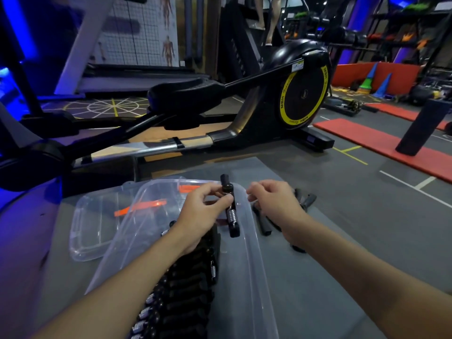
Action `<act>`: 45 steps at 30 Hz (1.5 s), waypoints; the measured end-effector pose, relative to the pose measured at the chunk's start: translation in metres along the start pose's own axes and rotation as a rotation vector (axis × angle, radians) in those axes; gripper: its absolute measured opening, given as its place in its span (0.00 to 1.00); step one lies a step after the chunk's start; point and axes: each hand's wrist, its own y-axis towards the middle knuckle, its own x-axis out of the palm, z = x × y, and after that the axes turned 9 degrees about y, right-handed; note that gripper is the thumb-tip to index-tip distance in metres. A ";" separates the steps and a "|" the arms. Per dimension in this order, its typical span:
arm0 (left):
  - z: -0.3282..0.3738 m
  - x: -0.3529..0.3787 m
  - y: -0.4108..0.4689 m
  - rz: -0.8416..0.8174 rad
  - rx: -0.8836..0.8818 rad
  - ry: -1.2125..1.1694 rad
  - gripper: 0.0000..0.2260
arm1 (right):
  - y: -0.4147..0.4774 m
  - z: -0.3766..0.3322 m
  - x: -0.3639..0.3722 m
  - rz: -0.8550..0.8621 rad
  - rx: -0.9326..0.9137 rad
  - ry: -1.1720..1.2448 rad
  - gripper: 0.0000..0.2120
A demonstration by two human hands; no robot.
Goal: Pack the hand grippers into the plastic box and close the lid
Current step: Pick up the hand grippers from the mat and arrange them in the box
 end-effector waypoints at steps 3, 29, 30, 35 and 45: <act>-0.016 -0.007 0.002 0.040 -0.076 -0.010 0.04 | 0.003 0.029 -0.003 -0.056 0.036 -0.179 0.07; -0.072 -0.001 0.010 -0.138 -0.087 0.622 0.07 | -0.005 0.061 -0.006 -0.280 0.060 -0.185 0.29; -0.076 -0.002 0.011 -0.151 -0.068 0.682 0.08 | -0.005 0.061 -0.006 -0.280 0.057 -0.187 0.28; -0.096 -0.009 0.013 -0.214 -0.079 0.848 0.13 | -0.003 0.064 -0.006 -0.271 0.045 -0.214 0.29; -0.112 -0.007 0.006 -0.249 0.051 1.108 0.15 | -0.004 0.066 -0.005 -0.270 0.039 -0.211 0.31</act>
